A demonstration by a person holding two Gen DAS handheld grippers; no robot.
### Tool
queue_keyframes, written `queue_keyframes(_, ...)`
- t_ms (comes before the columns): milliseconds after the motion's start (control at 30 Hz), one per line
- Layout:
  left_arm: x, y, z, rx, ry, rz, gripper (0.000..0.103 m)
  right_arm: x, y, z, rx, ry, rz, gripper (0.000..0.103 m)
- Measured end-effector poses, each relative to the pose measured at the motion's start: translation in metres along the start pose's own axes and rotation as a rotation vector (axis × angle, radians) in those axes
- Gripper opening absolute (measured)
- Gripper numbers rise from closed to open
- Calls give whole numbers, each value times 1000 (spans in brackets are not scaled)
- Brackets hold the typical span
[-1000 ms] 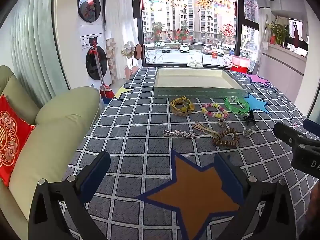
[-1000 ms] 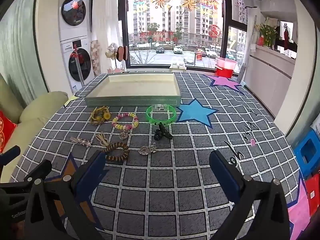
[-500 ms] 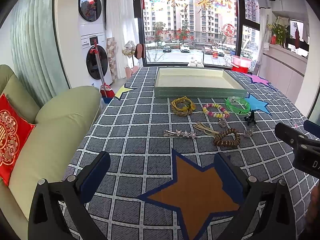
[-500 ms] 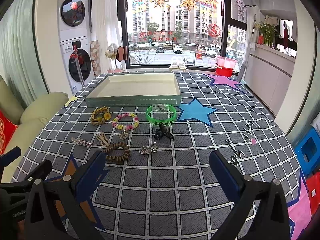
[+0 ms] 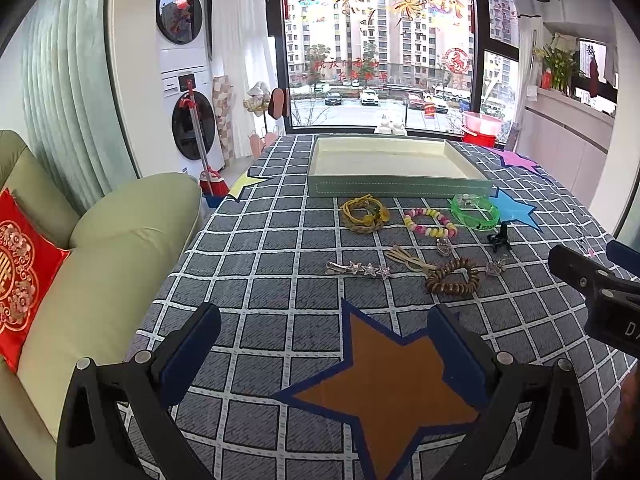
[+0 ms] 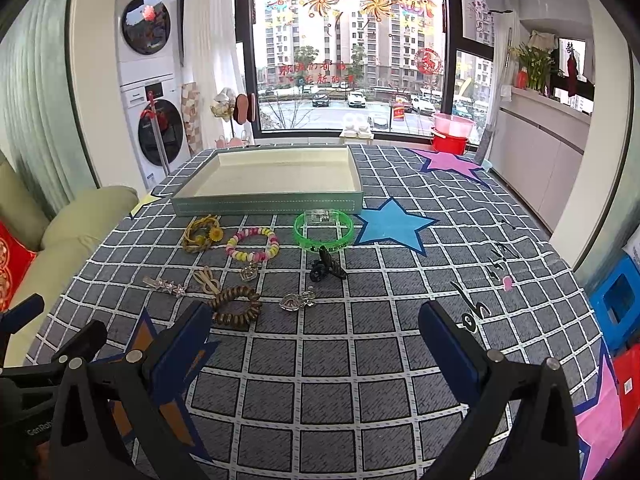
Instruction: Organize jewelry
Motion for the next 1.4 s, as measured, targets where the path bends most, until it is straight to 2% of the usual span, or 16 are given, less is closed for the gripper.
queue_keyframes(1400,-3,-4,1,-1,5,1,103,4,-3,2,-1,-8,-2,103)
Point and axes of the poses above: each gripper's, at about its wrist camera, not at the fingertips, and z roughly against the way its jaws point, x to its left, y to its underside, the point moved 3 cm from there along -z, roughly the way its jaws point, and after that the axes turned 8 degrees about y, right-handed, at the moved point
